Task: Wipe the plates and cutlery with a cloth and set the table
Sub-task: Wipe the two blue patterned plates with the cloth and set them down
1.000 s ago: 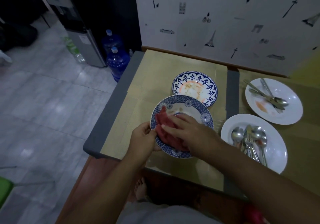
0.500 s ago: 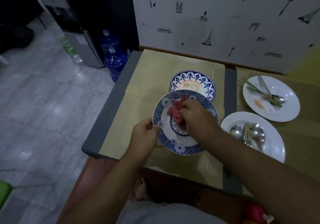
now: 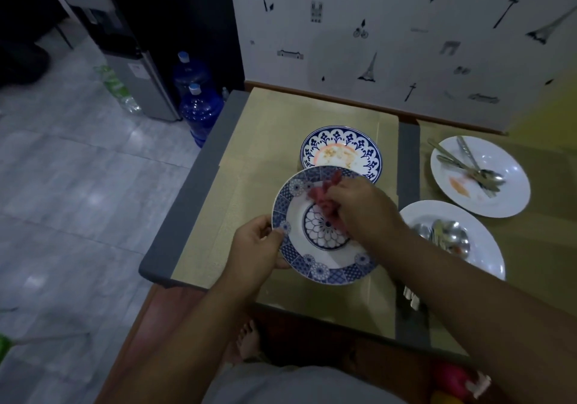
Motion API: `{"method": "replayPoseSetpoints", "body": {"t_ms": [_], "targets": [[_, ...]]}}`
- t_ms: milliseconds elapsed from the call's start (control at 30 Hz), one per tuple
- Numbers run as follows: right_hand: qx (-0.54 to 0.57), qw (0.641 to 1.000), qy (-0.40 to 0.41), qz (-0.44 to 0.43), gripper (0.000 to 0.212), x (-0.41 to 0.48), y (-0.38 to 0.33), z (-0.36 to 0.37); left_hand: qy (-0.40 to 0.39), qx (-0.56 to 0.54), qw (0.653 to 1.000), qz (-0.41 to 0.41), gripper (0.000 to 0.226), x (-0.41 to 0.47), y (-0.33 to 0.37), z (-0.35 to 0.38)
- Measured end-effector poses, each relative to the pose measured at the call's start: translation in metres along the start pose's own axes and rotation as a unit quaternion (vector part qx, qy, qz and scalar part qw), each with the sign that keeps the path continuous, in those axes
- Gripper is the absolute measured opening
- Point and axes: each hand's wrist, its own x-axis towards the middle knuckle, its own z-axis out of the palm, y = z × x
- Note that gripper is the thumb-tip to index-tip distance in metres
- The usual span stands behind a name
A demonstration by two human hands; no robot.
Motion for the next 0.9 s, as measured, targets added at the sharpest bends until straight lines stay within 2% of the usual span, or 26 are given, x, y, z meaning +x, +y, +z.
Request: {"method": "replayPoseSetpoints", "body": {"t_ms": [33,67,233,267,333,400,500,567,667,733,800,900], "targets": [[-0.023,0.999,-0.018,0.017,0.015,-0.006,0.003,0.000,0.004,-0.004,1.000,0.000,0.020,0.001,0.001,-0.001],[-0.040,0.998,-0.034,0.024,0.018,-0.015,0.001,0.000,0.006,-0.006,1.000,-0.001,0.021,0.003,0.002,-0.001],[-0.063,0.983,-0.172,-0.015,0.064,-0.057,-0.036,0.011,-0.009,-0.011,1.000,-0.018,0.020,0.002,0.002,0.003],[-0.058,0.985,-0.157,-0.052,0.065,-0.057,-0.041,0.013,-0.020,-0.013,0.999,-0.022,0.020,0.001,0.001,0.004],[-0.057,0.987,-0.108,-0.109,0.056,-0.044,-0.039,0.016,-0.042,-0.015,0.999,-0.027,0.022,-0.002,0.001,0.006],[-0.047,0.992,-0.057,-0.106,0.045,-0.022,-0.029,0.014,-0.047,-0.017,0.998,-0.026,0.022,-0.005,-0.001,0.007],[-0.024,0.999,-0.027,-0.016,0.033,0.000,-0.021,-0.005,-0.020,-0.020,1.000,-0.012,0.020,-0.004,-0.002,0.007],[-0.026,0.999,-0.008,0.048,0.041,-0.001,-0.015,-0.011,-0.003,-0.022,1.000,-0.007,0.018,-0.001,-0.002,0.005],[-0.029,0.994,-0.037,0.097,0.046,-0.023,-0.013,-0.013,-0.001,-0.006,1.000,-0.004,0.018,0.002,-0.002,0.005],[-0.021,0.994,-0.070,0.075,0.039,-0.037,-0.014,-0.007,-0.006,0.003,1.000,-0.009,0.019,0.001,-0.004,0.006],[0.001,0.996,-0.084,0.015,0.030,-0.042,-0.025,0.000,-0.019,0.002,1.000,-0.015,0.019,-0.001,-0.006,0.008],[0.022,0.996,-0.076,-0.040,0.032,-0.024,-0.035,0.014,-0.035,-0.004,0.999,-0.013,0.018,-0.001,-0.007,0.010]]}}
